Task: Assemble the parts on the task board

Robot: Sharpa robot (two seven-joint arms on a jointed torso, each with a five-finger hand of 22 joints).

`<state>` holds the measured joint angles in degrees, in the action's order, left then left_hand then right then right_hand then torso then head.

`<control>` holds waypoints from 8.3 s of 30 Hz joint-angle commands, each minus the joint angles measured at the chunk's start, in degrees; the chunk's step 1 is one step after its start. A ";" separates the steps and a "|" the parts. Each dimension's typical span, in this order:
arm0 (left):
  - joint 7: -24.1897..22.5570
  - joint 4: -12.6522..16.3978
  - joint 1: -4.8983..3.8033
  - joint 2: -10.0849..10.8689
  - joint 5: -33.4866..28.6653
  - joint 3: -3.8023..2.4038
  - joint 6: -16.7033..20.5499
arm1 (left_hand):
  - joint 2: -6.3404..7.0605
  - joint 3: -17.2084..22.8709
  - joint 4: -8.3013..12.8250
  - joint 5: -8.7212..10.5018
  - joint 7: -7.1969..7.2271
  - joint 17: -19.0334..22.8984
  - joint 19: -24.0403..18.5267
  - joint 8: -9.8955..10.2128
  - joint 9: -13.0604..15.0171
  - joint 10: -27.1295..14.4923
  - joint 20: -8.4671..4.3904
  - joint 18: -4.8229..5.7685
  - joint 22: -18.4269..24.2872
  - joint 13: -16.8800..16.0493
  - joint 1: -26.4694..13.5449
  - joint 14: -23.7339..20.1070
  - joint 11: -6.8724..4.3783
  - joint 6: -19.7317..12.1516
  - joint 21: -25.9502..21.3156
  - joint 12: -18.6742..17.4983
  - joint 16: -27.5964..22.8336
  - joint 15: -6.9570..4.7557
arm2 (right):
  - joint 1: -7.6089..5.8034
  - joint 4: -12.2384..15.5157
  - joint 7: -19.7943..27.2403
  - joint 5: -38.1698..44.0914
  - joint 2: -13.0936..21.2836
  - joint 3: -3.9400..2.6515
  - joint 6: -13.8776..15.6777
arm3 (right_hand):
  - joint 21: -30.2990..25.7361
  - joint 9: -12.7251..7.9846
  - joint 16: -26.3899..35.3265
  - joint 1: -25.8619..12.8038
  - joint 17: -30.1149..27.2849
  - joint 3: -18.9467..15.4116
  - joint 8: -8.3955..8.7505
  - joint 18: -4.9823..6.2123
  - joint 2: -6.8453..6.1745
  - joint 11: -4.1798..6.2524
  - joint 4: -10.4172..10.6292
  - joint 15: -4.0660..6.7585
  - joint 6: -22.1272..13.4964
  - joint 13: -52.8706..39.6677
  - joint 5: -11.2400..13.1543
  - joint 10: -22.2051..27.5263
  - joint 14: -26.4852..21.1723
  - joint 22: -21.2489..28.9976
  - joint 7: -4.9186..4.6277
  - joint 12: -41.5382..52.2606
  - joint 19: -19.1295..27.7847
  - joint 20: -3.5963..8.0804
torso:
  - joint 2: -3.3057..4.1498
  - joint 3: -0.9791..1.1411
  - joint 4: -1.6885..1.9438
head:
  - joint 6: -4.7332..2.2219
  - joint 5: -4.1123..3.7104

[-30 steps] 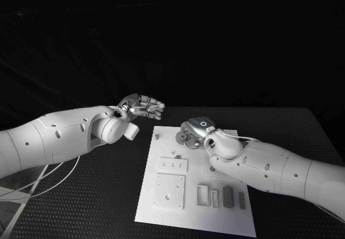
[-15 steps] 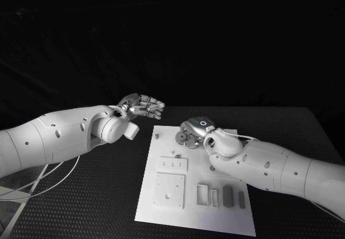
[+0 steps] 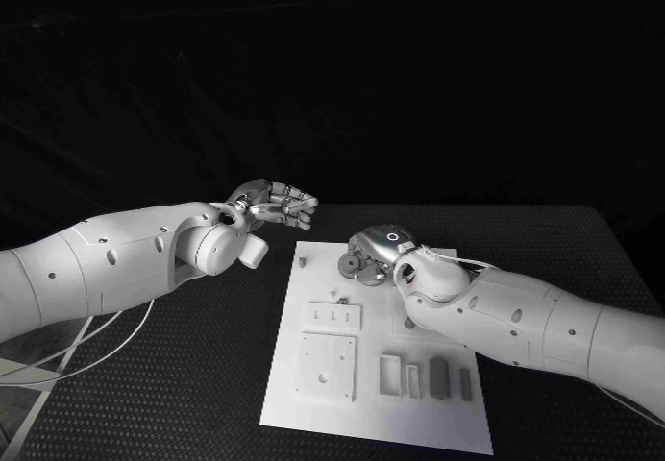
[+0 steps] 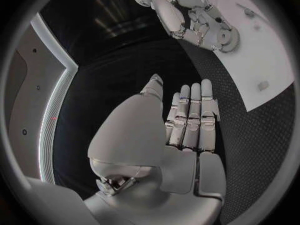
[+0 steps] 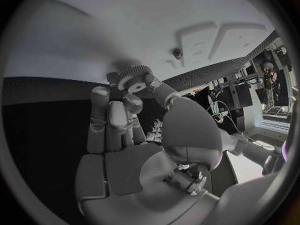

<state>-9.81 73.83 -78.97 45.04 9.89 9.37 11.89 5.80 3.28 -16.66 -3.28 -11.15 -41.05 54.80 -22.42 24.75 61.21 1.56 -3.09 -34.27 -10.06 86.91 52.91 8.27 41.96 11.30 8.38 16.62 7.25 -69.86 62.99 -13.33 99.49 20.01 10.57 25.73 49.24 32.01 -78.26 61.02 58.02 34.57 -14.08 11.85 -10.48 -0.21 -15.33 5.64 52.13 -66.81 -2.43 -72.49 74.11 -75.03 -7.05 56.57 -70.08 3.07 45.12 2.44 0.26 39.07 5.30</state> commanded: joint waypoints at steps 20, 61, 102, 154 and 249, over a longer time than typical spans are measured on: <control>-0.69 0.07 -0.04 -0.02 0.24 -0.04 -0.28 | -0.01 -0.23 -0.04 0.35 -1.12 -0.11 0.01 0.37 0.09 0.08 0.30 -1.19 -0.08 -0.10 -0.32 0.09 0.33 -0.55 -0.31 -0.26 -0.32 0.39 | 0.40 0.36 -0.69 -1.01 0.61 0.20 -1.09 | -0.34 -0.39 0.18 -1.03 -0.07 -0.66 0.22 3.15 -0.63 -0.36 0.42 -0.02 -0.09 0.09 -0.32 -0.03 0.10 -0.38 -0.04 -0.33 0.03 -0.04 | 0.02 -0.01 0.02 | 0.10 -0.10; -0.53 0.36 -0.04 0.26 0.24 -0.04 -0.11 | -0.05 -0.17 -0.05 0.34 -1.15 -0.19 0.04 0.39 0.11 0.09 0.30 -1.20 -0.11 -0.14 -0.38 0.14 0.33 -0.57 -0.34 -0.30 -0.40 0.39 | 0.46 0.56 0.87 -6.39 1.42 0.23 -6.71 | -0.55 -0.82 -0.08 -4.44 0.53 -1.56 0.18 3.15 1.61 -0.60 5.20 -0.29 -0.05 -0.17 -0.33 0.66 -0.28 -0.85 -0.25 0.11 0.50 -0.07 | 0.03 0.01 -0.07 | 0.25 -0.10; -0.81 -1.52 -0.04 0.61 0.25 -0.03 0.17 | 0.07 -0.11 -0.03 0.35 -1.14 -0.28 0.05 0.38 0.14 0.10 0.30 -1.22 -0.14 -0.18 -0.31 0.18 0.32 -0.56 -0.39 -0.34 -0.49 0.38 | -1.37 8.33 2.80 -10.21 8.62 -2.68 2.23 | -0.28 -1.29 -0.64 -3.87 1.71 -0.80 0.92 3.15 -2.11 -0.78 5.99 -0.41 -1.23 0.08 -0.33 -0.16 1.00 -0.69 -0.49 0.26 -0.50 0.50 | -0.38 0.12 -0.35 | -1.04 -0.47; -2.52 -5.48 3.32 -1.35 1.12 0.02 -2.04 | -1.13 -0.02 -0.03 0.31 0.40 -1.79 1.08 0.49 -0.02 3.38 -0.25 -1.08 -0.92 -0.70 0.55 1.76 -0.75 3.84 -0.47 -1.06 -1.24 -0.17 | 4.96 -8.66 30.81 -29.93 17.64 -5.09 -3.80 | -2.40 -1.45 2.44 2.88 -0.80 -4.17 2.98 3.15 -0.03 -1.49 -1.29 -1.13 -6.33 0.41 -0.32 4.97 -4.92 -0.65 -1.22 -1.40 4.81 -2.40 | -3.76 2.20 -3.36 | -1.68 -2.81; -1.42 -4.06 3.24 -0.24 1.12 -0.03 -1.97 | -0.73 0.01 -0.07 0.34 -0.04 -2.10 1.00 1.23 -0.17 3.08 -0.16 -1.05 -1.01 -0.61 -0.02 1.70 -0.47 3.04 -0.76 -1.85 -1.75 -0.07 | 7.52 -12.56 30.40 -31.82 13.31 -5.10 -5.78 | -1.26 1.03 1.10 1.27 -0.43 -4.33 -1.87 3.15 8.36 -0.22 -1.26 -0.06 1.97 0.51 -0.32 4.29 -4.61 -0.96 0.22 0.08 4.78 -2.22 | -3.54 2.40 -3.43 | 0.42 -1.00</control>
<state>-10.91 69.68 -75.68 44.86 10.77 9.38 10.89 5.20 3.55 -16.78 -3.28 -11.14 -43.10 55.92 -21.47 24.63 64.50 1.24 -3.31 -35.19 -10.75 87.51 54.66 7.67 45.44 10.86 6.87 15.10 6.95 -62.37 50.48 17.10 67.77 33.38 5.49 20.39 47.69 32.92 -76.89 62.36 57.60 29.97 -15.76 13.39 -2.50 -0.76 -16.59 5.23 53.31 -66.35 -2.66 -68.19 69.43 -75.03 -6.56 56.42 -65.08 0.51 41.55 4.83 -3.14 39.42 4.26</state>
